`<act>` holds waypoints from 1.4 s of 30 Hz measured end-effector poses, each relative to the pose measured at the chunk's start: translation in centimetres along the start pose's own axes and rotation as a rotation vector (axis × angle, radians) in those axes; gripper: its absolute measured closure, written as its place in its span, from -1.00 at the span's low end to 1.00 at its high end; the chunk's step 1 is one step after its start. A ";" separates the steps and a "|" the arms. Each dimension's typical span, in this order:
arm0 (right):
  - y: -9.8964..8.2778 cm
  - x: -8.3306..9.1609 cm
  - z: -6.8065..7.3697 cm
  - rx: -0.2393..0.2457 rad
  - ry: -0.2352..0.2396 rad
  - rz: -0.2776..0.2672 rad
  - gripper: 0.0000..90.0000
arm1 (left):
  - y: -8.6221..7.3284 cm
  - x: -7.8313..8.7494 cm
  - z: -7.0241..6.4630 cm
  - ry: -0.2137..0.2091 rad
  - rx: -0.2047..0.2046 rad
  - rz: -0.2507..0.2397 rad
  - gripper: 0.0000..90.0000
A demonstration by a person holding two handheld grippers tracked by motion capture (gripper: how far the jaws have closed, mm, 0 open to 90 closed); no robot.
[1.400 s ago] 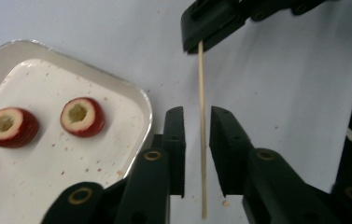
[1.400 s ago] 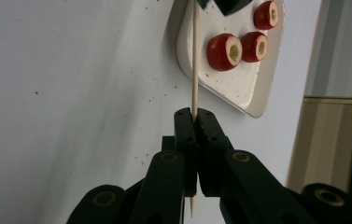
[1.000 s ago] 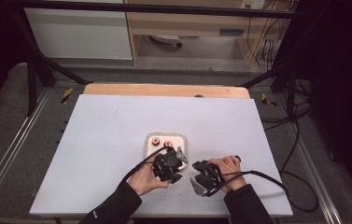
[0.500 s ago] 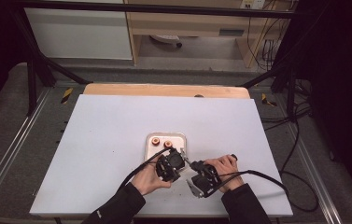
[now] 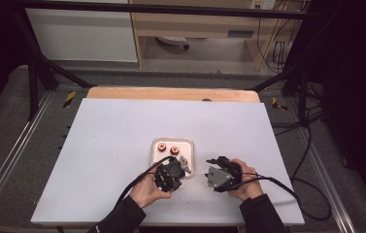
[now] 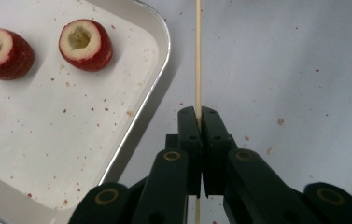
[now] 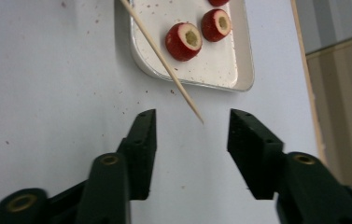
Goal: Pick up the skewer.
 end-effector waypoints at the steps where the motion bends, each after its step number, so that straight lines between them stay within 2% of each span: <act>1: -0.4 0.0 0.0 -0.057 0.014 -0.004 0.05 | -0.1 0.0 0.0 0.002 0.011 -0.006 0.96; 2: -0.7 0.0 0.0 -0.093 0.021 -0.013 0.00 | -0.4 0.2 0.1 0.009 0.016 -0.005 0.96; 3: -1.4 0.0 -0.1 -0.169 0.035 -0.023 -0.09 | -0.5 0.2 0.1 0.010 0.021 -0.010 0.96; 4: -1.4 0.0 -0.1 -0.169 0.035 -0.023 -0.09 | -0.6 0.3 0.2 0.013 0.028 -0.018 0.96; 5: -1.7 0.0 -0.1 -0.205 0.044 -0.028 -0.13 | -0.7 0.4 0.3 0.018 0.033 -0.025 0.96; 6: -2.4 0.0 0.0 -0.290 0.064 -0.023 -0.25 | -0.7 0.5 0.3 0.015 0.044 -0.040 0.96; 8: -3.1 -0.1 0.2 -0.365 0.089 -0.021 -0.30 | -0.9 0.7 0.4 0.009 0.064 -0.066 0.96; 9: -3.1 -0.1 0.2 -0.365 0.089 -0.021 -0.30 | -0.9 0.8 0.4 0.008 0.074 -0.081 0.96; 11: -3.5 -0.2 0.3 -0.436 0.109 -0.023 -0.38 | -1.0 0.9 0.5 0.004 0.099 -0.111 0.96; 12: -4.0 -0.3 0.3 -0.497 0.128 -0.024 -0.42 | -1.1 0.9 0.6 0.011 0.111 -0.130 0.96; 13: -4.2 -0.3 0.3 -0.531 0.137 -0.018 -0.45 | -1.1 1.0 0.6 0.015 0.128 -0.149 0.96; 14: -4.3 -0.3 0.4 -0.561 0.147 -0.017 -0.47 | -1.2 1.0 0.7 0.014 0.141 -0.164 0.96; 15: -4.3 -0.3 0.4 -0.561 0.147 -0.017 -0.47 | -1.3 1.0 0.8 0.019 0.155 -0.181 0.96; 18: -4.5 -0.3 0.4 -0.635 0.179 -0.021 -0.56 | -1.6 1.2 1.0 0.019 0.198 -0.241 0.96; 19: -4.6 -0.2 0.5 -0.678 0.197 -0.019 -0.61 | -1.7 1.3 0.9 0.015 0.209 -0.261 0.96; 24: -4.5 -0.2 0.5 -0.729 0.233 -0.015 -0.73 | -2.5 1.6 1.0 0.020 0.263 -0.357 0.95; 27: -4.0 -0.1 0.2 -0.793 0.251 -0.043 -0.83 | -3.0 1.9 0.9 0.019 0.279 -0.391 0.95; 30: -3.8 -0.2 0.2 -0.811 0.270 -0.042 -0.89 | -3.4 2.1 0.9 0.033 0.287 -0.417 0.95; 37: -2.8 -0.4 -0.2 -0.822 0.298 -0.028 -0.93 | -4.4 1.7 1.1 0.019 0.323 -0.462 0.95; 39: -2.4 -0.4 -0.4 -0.817 0.308 -0.018 -0.93 | -4.8 1.6 1.2 0.018 0.335 -0.470 0.95; 41: -1.7 -0.7 -0.9 -0.784 0.310 0.003 -0.93 | -5.1 1.5 1.3 0.013 0.343 -0.477 0.95; 42: -1.7 -0.7 -0.9 -0.784 0.310 0.003 -0.93 | -5.2 1.5 1.3 0.014 0.343 -0.481 0.95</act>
Point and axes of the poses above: each handheld gripper's, and its own axes: x roughly backward along the jaws, y roughly out of its top, z roughly to its left, the point moved 9 cm from there along -x, roughly forward along the jaws, and after that the axes turned 9 degrees about z, right-handed, at the moved point
